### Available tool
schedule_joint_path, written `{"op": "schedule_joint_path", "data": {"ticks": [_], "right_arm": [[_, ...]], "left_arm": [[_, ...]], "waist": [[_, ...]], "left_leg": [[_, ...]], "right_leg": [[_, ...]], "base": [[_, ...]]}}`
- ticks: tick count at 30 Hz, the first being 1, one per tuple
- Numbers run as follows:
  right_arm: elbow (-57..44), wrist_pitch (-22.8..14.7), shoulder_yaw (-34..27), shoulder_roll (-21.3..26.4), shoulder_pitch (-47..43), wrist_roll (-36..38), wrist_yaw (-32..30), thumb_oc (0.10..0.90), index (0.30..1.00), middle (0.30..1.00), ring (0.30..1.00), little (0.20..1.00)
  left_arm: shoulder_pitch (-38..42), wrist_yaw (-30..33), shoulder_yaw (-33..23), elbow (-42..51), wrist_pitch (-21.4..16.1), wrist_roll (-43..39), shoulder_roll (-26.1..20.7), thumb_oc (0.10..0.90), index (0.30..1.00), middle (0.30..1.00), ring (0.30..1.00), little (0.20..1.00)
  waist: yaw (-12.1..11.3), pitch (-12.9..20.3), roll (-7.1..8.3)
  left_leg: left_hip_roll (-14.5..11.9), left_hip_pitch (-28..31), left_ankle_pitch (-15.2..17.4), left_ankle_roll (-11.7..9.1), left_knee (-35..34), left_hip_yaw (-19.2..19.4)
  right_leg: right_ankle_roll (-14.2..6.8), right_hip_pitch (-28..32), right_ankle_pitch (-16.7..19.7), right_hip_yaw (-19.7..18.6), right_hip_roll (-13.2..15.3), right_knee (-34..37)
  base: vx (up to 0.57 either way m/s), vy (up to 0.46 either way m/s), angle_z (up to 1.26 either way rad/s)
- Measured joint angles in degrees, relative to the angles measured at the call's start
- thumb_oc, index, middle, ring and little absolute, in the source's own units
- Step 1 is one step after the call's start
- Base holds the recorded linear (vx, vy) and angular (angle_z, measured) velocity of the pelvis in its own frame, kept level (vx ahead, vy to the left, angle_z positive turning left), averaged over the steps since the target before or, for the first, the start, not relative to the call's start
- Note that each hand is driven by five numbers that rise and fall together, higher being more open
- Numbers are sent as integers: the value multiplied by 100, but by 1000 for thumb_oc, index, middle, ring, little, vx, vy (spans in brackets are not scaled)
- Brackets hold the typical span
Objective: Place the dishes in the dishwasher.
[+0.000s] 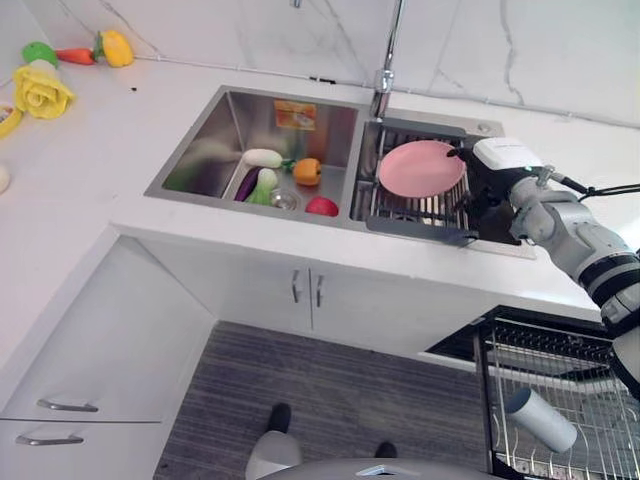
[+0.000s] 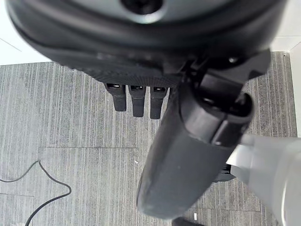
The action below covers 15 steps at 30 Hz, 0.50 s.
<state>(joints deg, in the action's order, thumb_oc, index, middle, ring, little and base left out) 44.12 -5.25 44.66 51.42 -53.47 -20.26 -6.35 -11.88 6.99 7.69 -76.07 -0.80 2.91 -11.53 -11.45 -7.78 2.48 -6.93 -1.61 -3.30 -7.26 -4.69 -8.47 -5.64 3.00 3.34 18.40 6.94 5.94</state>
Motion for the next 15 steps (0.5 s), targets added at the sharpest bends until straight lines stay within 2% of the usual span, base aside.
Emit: {"op": "schedule_joint_path", "data": {"ticks": [5,15], "right_arm": [[177,22,37,-24,-1,-3,0,800,900,900,900,900],[507,90,42,-472,-125,-19,-21,800,900,900,900,900]], "left_arm": [[4,-1,4,22,3,-1,0,800,900,900,900,900],[52,6,68,60,-2,-13,-2,800,900,900,900,900]], "waist": [[-76,-27,19],[-105,-85,46]], "left_leg": [[10,-69,-32,-3,0,-68],[28,-166,-58,-2,4,-160]], "right_leg": [[0,-24,-1,55,2,0],[0,-64,-1,150,12,-10]], "base": [[1,-1,9],[1,5,4]]}}
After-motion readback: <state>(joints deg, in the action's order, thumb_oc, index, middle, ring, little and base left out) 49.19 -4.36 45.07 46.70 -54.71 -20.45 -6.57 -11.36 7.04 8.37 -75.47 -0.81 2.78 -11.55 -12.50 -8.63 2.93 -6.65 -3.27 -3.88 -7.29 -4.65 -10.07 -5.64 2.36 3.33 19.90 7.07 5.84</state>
